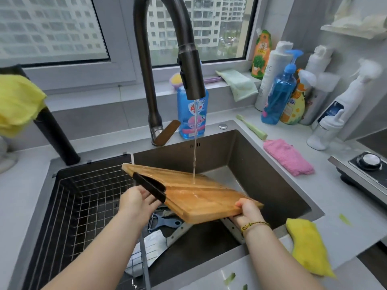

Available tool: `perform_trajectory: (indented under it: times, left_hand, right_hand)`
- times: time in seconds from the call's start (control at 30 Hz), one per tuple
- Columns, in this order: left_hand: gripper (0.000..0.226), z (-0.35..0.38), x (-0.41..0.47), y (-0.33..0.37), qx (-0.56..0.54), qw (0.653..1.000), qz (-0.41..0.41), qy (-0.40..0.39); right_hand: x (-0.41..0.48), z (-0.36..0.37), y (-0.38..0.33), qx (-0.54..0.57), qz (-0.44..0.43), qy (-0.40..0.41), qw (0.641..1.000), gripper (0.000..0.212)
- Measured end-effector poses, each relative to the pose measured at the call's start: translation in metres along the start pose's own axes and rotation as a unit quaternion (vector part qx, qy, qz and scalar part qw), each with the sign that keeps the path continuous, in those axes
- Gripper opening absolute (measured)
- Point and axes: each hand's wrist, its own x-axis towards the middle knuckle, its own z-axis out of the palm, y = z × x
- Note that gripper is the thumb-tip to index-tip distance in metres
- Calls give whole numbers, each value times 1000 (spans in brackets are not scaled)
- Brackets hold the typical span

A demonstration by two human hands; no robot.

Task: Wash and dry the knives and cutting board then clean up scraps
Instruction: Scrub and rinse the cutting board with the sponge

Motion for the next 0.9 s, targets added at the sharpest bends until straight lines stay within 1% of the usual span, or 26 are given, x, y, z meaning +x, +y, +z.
perform_trajectory:
  times: [0.03,0.1,0.13,0.23,0.3,0.33,0.37,0.43,0.47,0.5,0.6,0.7,0.8,0.9]
  left_hand:
    - [28,0,-2,-2,-19,1000,-16,-7]
    - [38,4,-7,-7,-16,998,-44,-37]
    - [36,7,-9,-10,-4,997,-57,-50]
    - [16,14,-11,-16,45,993,-87,-64]
    - [10,14,-7,-15,66,994,-73,-42]
    - [13,14,-4,-14,70,995,-67,-31]
    - [16,15,-3,-14,72,995,-63,-22]
    - [17,18,-3,-14,84,994,-62,-24]
    - [20,19,-5,-14,88,994,-62,-28]
    - [24,19,-6,-15,92,993,-61,-33]
    - [36,16,-7,-11,79,995,-30,-49]
    - [47,9,-7,-7,95,993,-1,-73]
    - [46,5,-13,-2,91,991,-10,-96]
    - [49,5,-23,2,110,986,8,-122]
  right_hand:
    - [4,-1,5,-6,0,10,1000,58]
    - [11,-3,14,-17,3,18,1000,66]
    - [15,-2,17,-22,9,25,999,67]
    - [22,0,19,-2,27,47,999,67]
    - [24,3,16,-61,41,56,996,68]
    - [26,4,13,-101,43,56,992,66]
    - [24,6,10,-144,39,47,988,62]
    - [18,8,4,-220,29,46,974,48]
    - [15,10,1,-237,19,60,970,43]
    - [14,10,-2,-251,6,75,965,44]
    - [22,13,-2,-351,-60,67,932,61]
    - [17,33,6,-435,-119,-7,893,61]
    - [7,59,14,-510,-193,-80,834,57]
    - [-2,85,22,-574,-253,-176,759,56]
